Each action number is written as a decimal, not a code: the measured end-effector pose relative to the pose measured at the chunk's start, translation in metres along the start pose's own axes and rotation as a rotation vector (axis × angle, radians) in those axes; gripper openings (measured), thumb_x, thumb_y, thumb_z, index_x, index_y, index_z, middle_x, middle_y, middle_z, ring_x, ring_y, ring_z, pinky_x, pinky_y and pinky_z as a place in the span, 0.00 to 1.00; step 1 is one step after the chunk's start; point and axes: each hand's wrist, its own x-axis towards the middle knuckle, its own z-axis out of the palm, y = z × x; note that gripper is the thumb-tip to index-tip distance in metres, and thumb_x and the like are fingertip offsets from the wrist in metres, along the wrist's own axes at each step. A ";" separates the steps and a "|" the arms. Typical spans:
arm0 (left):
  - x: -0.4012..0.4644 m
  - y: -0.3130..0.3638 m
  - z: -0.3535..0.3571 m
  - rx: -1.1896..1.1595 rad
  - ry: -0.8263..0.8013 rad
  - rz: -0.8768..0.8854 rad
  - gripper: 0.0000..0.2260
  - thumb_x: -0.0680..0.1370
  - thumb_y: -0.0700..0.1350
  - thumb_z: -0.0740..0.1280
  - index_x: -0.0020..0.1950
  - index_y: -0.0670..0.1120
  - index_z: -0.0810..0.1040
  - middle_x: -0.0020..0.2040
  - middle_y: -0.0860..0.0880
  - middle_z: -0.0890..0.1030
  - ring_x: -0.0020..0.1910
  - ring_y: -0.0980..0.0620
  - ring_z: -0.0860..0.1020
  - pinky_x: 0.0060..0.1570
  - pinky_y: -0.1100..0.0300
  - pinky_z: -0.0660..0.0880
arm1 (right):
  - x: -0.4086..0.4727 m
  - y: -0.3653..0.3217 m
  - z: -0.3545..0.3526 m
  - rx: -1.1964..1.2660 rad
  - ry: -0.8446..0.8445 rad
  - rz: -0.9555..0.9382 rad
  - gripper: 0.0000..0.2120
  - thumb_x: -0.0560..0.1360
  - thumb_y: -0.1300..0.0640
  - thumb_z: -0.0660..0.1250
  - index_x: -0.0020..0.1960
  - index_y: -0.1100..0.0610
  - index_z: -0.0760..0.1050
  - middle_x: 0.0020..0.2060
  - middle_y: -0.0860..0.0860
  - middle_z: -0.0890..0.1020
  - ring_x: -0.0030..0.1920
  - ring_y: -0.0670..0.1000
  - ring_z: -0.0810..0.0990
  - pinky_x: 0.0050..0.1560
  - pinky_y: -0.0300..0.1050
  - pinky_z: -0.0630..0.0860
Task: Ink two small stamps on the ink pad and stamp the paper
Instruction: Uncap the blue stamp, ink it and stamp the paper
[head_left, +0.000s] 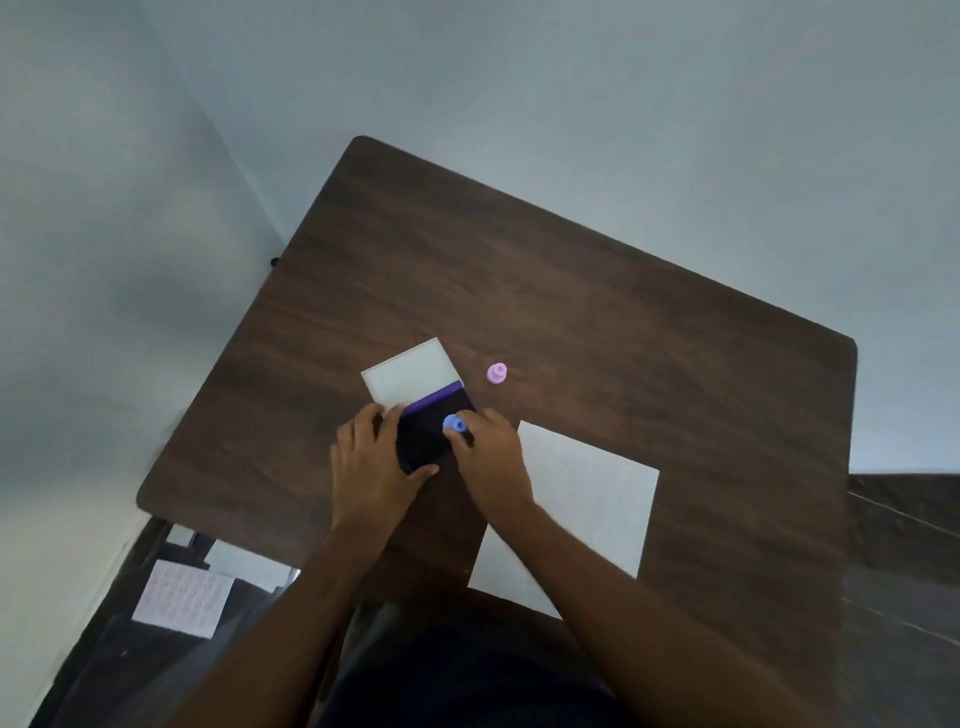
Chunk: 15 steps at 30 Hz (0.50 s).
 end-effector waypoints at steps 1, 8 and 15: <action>-0.001 0.002 -0.001 -0.002 0.017 0.012 0.38 0.67 0.61 0.75 0.71 0.49 0.67 0.70 0.44 0.69 0.67 0.42 0.67 0.64 0.45 0.67 | -0.007 0.007 -0.005 0.091 0.065 0.078 0.13 0.76 0.55 0.67 0.56 0.63 0.77 0.53 0.58 0.82 0.50 0.54 0.79 0.54 0.40 0.71; -0.015 0.049 0.017 -0.041 -0.143 0.429 0.20 0.77 0.51 0.67 0.68 0.48 0.74 0.65 0.48 0.78 0.64 0.47 0.75 0.65 0.52 0.68 | -0.023 0.065 -0.034 0.203 0.272 0.372 0.11 0.73 0.50 0.70 0.44 0.59 0.78 0.41 0.55 0.83 0.34 0.44 0.73 0.39 0.28 0.66; -0.019 0.085 0.040 0.075 -0.209 0.554 0.27 0.64 0.46 0.81 0.61 0.45 0.80 0.56 0.46 0.84 0.50 0.44 0.83 0.54 0.49 0.77 | -0.014 0.086 -0.035 0.268 0.243 0.385 0.12 0.73 0.49 0.70 0.48 0.57 0.78 0.46 0.53 0.83 0.39 0.45 0.75 0.45 0.34 0.71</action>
